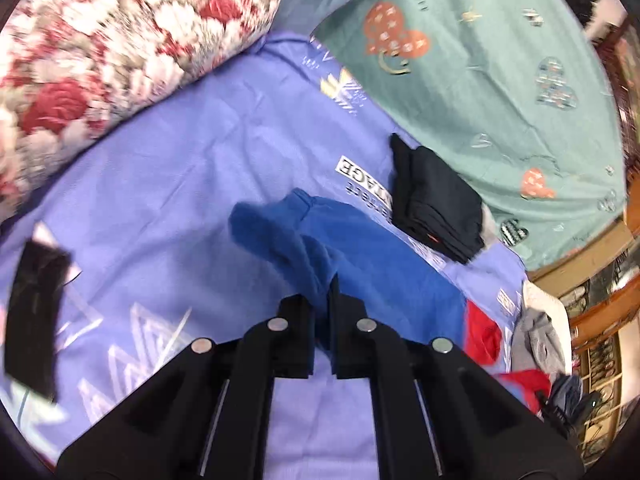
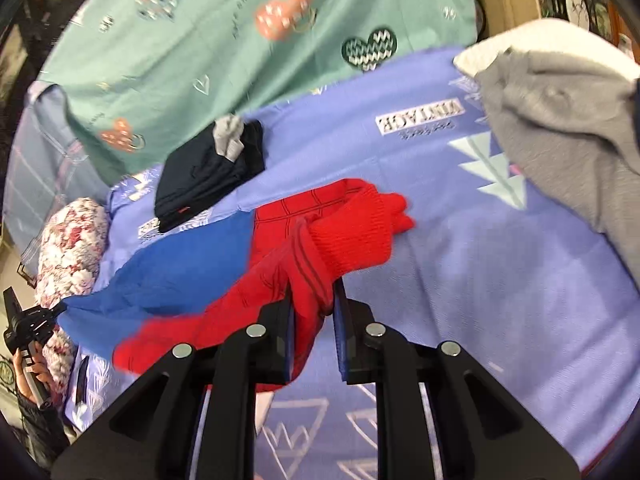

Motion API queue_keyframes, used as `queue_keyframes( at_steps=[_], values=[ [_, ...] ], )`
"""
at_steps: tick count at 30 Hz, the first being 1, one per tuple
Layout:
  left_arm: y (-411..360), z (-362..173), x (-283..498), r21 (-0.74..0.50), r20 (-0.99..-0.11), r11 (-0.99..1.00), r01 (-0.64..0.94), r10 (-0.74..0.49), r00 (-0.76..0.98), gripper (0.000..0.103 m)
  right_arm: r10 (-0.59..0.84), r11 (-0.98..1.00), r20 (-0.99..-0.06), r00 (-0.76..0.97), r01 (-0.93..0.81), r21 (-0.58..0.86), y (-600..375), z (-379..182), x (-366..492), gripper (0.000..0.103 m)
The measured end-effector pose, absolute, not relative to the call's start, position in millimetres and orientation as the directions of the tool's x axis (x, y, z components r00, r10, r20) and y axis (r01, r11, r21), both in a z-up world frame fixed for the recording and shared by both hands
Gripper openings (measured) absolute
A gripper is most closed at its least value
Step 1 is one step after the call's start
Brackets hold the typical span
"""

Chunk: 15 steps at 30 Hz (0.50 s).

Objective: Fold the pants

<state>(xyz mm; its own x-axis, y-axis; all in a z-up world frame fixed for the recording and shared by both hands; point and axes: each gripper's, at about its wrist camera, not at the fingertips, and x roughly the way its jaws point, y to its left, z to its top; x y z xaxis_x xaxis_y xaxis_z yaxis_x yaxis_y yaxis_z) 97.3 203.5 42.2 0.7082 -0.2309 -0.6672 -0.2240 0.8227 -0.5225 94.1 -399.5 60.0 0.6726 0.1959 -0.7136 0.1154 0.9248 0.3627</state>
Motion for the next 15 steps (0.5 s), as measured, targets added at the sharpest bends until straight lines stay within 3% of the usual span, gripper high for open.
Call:
queue_keyframes(
  at_steps=[3, 7, 8, 10, 11, 12, 14, 15],
  values=[
    [189.3, 36.3, 47.4, -0.493, -0.685, 0.843, -0.217, -0.222, 0.693, 0.004, 0.186, 0.927, -0.751, 0.633, 0.142, 0.348, -410.6, 42.5, 70.1, 0.018],
    [170.1, -15.7, 9.8, -0.446, -0.775, 0.863, -0.238, -0.239, 0.585, 0.005, 0.16, 0.924, -0.84, 0.519, 0.22, 0.312, -419.6, -12.4, 47.5, 0.019],
    [168.8, -31.6, 5.9, -0.431, -0.8, 0.867, -0.25, -0.24, 0.55, 0.006, 0.154, 0.922, -0.858, 0.489, 0.242, 0.303, -421.3, -24.2, 44.6, 0.024],
    [171.6, -55.1, -0.8, -0.391, -0.844, 0.87, -0.3, -0.21, 0.493, 0.01, 0.093, 0.927, -0.891, 0.445, 0.287, 0.24, -423.1, -37.8, 39.3, 0.043],
    [175.4, -63.5, -2.1, -0.381, -0.858, 0.868, -0.319, -0.203, 0.472, 0.018, 0.044, 0.928, -0.892, 0.45, 0.312, 0.203, -424.7, -39.5, 33.0, 0.058],
    [181.0, -67.1, -3.2, -0.363, -0.87, 0.864, -0.349, -0.18, 0.46, 0.025, 0.037, 0.926, -0.885, 0.464, 0.317, 0.205, -426.2, -38.0, 29.0, 0.06],
    [191.7, -62.7, -4.5, -0.35, -0.87, 0.852, -0.391, -0.14, 0.472, 0.053, 0.046, 0.918, -0.871, 0.488, 0.323, 0.229, -430.6, -31.8, 23.6, 0.06],
    [196.4, -56.4, -5.1, -0.345, -0.862, 0.848, -0.402, -0.117, 0.493, 0.056, 0.033, 0.918, -0.868, 0.496, 0.328, 0.223, -431.7, -28.5, 22.1, 0.06]
  ],
)
